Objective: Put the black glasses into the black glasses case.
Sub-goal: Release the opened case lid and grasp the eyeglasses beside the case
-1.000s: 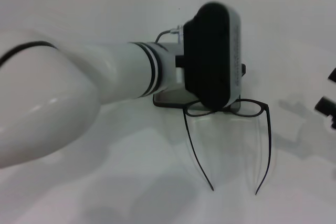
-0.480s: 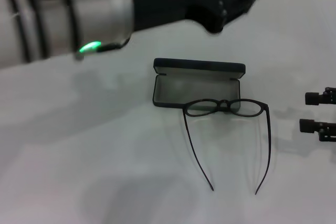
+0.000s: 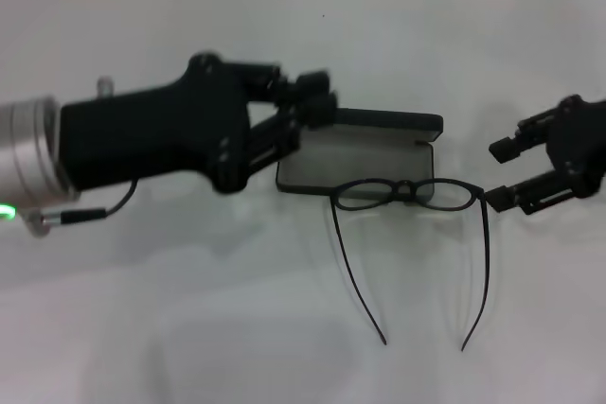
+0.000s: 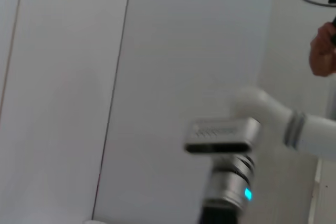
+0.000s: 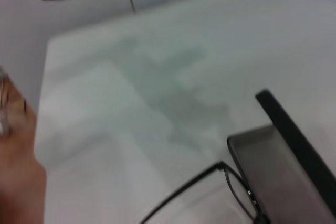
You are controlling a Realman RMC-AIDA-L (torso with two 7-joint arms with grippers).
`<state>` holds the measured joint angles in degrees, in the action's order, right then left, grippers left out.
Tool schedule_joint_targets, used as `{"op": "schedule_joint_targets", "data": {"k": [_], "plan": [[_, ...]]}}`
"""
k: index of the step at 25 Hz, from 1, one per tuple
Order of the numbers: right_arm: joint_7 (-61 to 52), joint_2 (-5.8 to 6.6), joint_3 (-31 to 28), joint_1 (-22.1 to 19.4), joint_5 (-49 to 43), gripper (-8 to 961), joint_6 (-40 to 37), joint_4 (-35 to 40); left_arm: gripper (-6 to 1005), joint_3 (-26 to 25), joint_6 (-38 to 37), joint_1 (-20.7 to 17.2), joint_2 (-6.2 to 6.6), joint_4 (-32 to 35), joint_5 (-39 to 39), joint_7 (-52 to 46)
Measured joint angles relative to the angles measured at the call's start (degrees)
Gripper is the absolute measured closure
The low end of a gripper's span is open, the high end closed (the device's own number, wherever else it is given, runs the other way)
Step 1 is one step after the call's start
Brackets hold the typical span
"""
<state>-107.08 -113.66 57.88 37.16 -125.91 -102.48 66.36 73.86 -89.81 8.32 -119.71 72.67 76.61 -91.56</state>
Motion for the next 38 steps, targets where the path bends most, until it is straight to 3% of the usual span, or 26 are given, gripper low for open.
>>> {"op": "schedule_joint_targets", "data": {"k": [7, 18, 25, 38], "plan": [[-5.9, -1.85, 6.6, 11.7, -11.6, 282, 1.5, -3.6, 830, -2.4, -5.3, 1.2, 0.29, -12.3, 0.5, 10.8], [-10.3, -2.35, 22.4, 25.1, -12.6, 289, 12.8, -17.1, 839, -7.8, -13.3, 2.1, 0.38, -26.4, 0.6, 20.7], [-10.8, -2.52, 27.4, 27.8, -11.3, 294, 18.7, -21.2, 845, -7.9, -13.6, 1.7, 0.21, -28.8, 0.8, 22.2], [-11.7, -2.52, 34.9, 28.4, -6.6, 302, 23.9, -26.1, 856, -8.0, -13.8, 3.0, 0.10, -32.2, 0.4, 24.8]]}}
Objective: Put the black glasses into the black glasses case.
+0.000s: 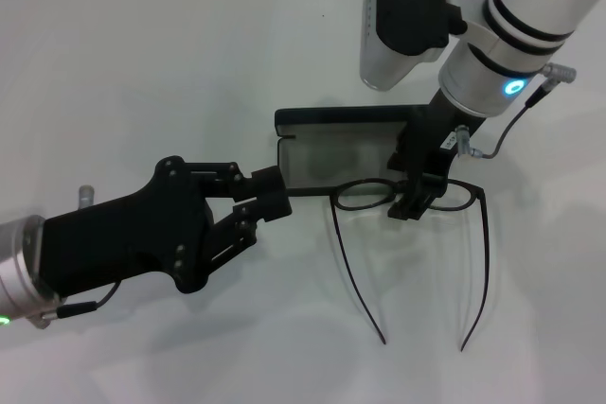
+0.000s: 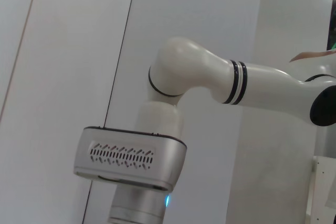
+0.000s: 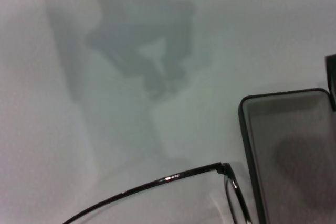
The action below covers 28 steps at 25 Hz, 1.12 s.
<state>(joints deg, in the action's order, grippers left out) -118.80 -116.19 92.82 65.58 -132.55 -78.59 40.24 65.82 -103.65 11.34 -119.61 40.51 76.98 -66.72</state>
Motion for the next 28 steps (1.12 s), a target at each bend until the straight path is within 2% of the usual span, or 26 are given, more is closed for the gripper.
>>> {"op": "schedule_joint_targets", "data": {"k": [10, 16, 21, 26, 28], "plan": [[-0.1, 0.00, 1.8, -0.5, 1.4, 309, 1.6, -0.3, 864, -1.4, 0.0, 1.3, 0.06, -3.9, 0.0, 1.0], [-0.5, 0.00, 4.7, -0.6, 2.9, 515, 3.0, -0.9, 868, -1.4, 0.0, 1.4, 0.06, -4.2, 0.0, 1.5], [-1.2, 0.00, 5.7, -1.0, 3.2, 598, 3.6, -0.6, 873, -1.4, -0.1, 1.1, 0.08, -4.4, 0.0, 1.7], [-1.7, 0.00, 5.7, -1.6, 3.1, 761, 3.7, 0.0, 877, -1.4, -0.1, 0.9, 0.05, -4.5, 0.0, 1.8], [-2.2, 0.00, 5.7, -2.5, 2.8, 776, 3.4, 1.5, 878, -1.4, -0.1, 0.8, 0.03, -4.6, 0.0, 1.8]]}}
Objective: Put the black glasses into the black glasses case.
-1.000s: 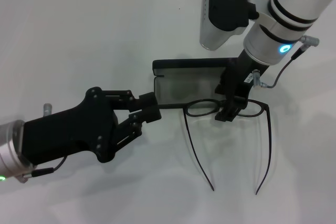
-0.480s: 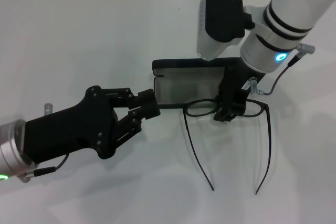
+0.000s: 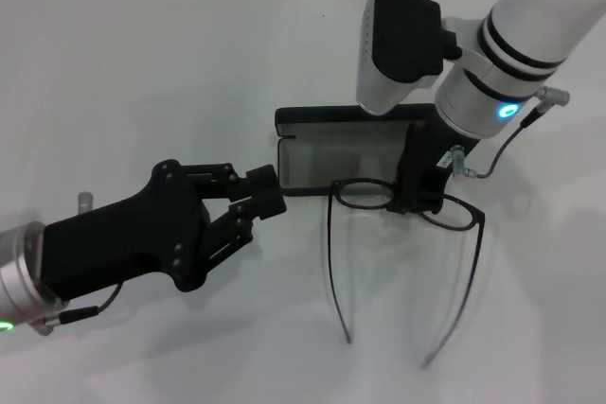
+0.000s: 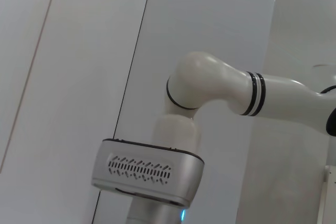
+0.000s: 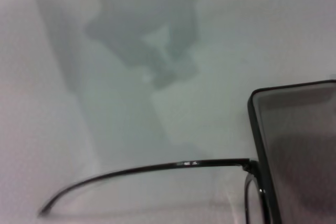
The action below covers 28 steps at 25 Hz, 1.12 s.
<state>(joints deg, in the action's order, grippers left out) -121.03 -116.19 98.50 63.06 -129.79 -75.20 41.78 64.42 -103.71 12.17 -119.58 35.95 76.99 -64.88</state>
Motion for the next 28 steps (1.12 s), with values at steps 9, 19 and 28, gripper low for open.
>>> {"op": "schedule_joint_targets", "data": {"k": [9, 19, 28], "plan": [[-2.5, 0.22, -1.3, -13.0, -2.9, 843, -5.8, 21.7, 885, 0.0, -2.1, 0.2, -0.12, 0.0, -0.5, -0.2], [8.1, 0.26, -8.4, -37.2, 13.3, 843, 0.8, 44.7, 894, 0.7, -9.4, 3.4, -0.13, -0.1, -3.1, -0.1], [25.8, 0.42, -12.5, -42.9, 37.8, 843, 0.8, 34.9, 946, 2.4, -10.1, 9.8, -0.12, -3.9, -3.8, -0.2]]}}
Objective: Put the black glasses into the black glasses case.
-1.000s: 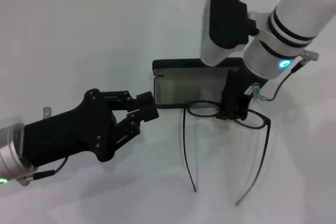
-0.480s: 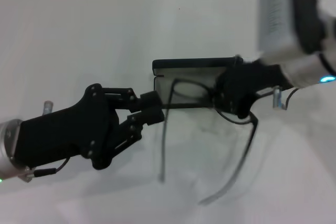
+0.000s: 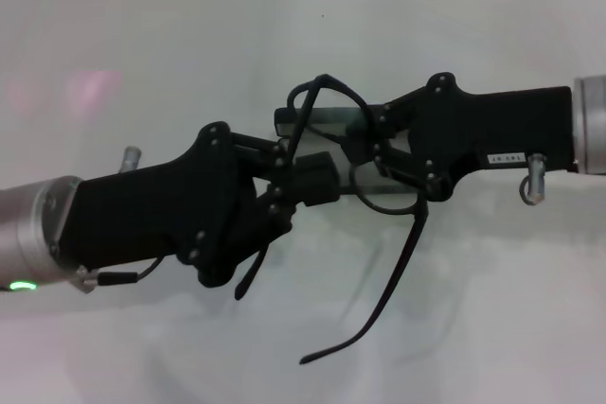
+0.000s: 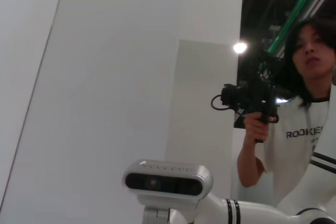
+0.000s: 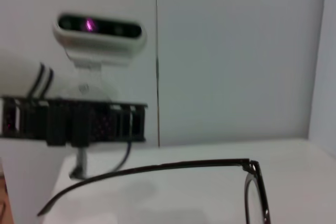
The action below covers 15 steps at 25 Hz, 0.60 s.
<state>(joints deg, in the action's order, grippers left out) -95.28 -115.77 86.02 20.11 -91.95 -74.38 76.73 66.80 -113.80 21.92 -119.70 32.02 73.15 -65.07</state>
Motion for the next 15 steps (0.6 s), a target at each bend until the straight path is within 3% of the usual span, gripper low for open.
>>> {"op": "schedule_joint_targets", "data": {"k": [15], "plan": [[11.6, -0.01, -2.5, 0.7, 13.3, 843, -6.7, -10.5, 949, -0.4, 0.7, 0.5, -0.07, -0.3, -0.2, 0.3]]}}
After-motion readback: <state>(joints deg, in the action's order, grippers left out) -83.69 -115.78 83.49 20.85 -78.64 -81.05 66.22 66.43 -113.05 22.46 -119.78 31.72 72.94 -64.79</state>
